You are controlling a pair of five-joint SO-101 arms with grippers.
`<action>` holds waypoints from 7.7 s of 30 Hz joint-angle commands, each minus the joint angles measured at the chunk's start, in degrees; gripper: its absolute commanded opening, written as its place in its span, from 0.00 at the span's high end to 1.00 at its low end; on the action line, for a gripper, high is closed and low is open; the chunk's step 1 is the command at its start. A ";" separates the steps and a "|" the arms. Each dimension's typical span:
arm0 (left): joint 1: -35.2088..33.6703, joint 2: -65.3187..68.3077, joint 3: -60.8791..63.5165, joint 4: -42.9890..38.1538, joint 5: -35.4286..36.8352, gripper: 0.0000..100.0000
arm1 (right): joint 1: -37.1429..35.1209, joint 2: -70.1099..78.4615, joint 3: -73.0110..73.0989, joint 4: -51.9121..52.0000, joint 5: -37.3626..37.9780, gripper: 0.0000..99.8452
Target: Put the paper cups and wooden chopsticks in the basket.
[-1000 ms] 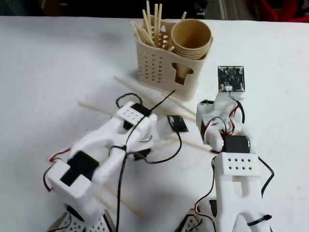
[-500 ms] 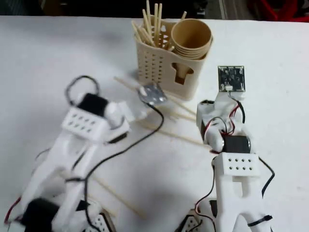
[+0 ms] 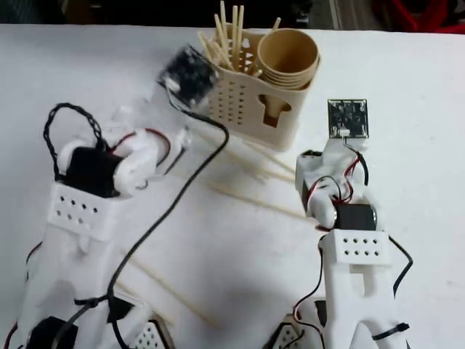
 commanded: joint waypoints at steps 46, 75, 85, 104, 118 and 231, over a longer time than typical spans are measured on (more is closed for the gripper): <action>2.95 18.24 -10.73 -32.62 5.98 0.84 | 0.92 -1.36 -0.44 -3.30 0.62 0.97; 3.30 30.90 -10.29 6.86 -28.31 0.80 | 13.93 -1.89 -3.60 -3.56 0.09 0.97; 7.78 45.85 -10.64 -0.53 -33.41 0.78 | 15.34 -1.80 -4.57 -3.56 0.00 0.97; 9.80 63.96 -17.41 -7.21 -33.41 0.87 | 15.34 -1.80 -4.57 -3.56 0.44 0.97; 11.12 64.04 -17.05 6.59 -43.16 0.96 | 15.34 -1.80 -4.57 -3.56 0.44 0.97; 3.21 55.08 -69.80 -4.22 30.59 0.79 | 16.40 -1.36 -4.40 -3.56 0.26 0.97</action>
